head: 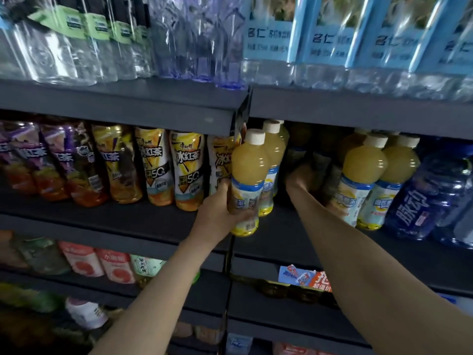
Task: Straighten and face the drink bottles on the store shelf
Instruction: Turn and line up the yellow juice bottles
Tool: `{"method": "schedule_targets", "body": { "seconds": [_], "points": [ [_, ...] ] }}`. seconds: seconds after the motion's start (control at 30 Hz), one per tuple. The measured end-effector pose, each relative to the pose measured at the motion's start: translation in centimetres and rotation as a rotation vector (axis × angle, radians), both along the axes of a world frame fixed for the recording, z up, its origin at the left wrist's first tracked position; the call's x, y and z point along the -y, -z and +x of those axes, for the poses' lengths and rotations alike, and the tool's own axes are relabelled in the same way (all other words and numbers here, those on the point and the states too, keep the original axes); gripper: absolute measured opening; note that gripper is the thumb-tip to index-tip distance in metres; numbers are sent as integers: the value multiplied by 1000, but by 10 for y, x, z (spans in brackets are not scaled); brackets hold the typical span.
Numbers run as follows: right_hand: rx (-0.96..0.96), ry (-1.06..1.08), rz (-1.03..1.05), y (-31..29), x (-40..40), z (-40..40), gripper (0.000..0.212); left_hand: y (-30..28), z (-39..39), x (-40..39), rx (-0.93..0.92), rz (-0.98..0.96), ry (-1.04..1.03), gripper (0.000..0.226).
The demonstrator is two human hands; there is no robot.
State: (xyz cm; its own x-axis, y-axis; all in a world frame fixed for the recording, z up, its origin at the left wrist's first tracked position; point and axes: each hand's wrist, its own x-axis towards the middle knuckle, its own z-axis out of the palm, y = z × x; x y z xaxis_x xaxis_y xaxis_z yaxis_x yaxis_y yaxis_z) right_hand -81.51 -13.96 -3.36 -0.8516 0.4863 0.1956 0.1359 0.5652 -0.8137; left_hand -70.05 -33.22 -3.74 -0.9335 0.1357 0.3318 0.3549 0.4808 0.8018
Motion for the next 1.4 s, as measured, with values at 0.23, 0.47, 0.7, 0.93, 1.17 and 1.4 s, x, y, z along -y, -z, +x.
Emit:
{"method": "schedule_targets", "body": {
  "seconds": [0.23,0.47,0.7,0.93,1.17,1.4],
  "points": [
    [-9,127,98,4,12,5,57,4,-3,3,5,24,24,62],
    [-139,39,-16,18,1,95,69,2,4,0,-34,-12,-8,67],
    [-210,-110,-108,-9,10,120,52,9,16,-11,-4,26,-126,70],
    [-154,-250,-93,-13,-11,150,58,1,63,-17,-323,-2,-134,33],
    [-152,-664,-719,-33,-26,192,54,-14,75,-22,465,428,235,29],
    [-143,-748,-833,-54,-31,224,49,-34,105,-34,752,818,486,42]
  ]
}}
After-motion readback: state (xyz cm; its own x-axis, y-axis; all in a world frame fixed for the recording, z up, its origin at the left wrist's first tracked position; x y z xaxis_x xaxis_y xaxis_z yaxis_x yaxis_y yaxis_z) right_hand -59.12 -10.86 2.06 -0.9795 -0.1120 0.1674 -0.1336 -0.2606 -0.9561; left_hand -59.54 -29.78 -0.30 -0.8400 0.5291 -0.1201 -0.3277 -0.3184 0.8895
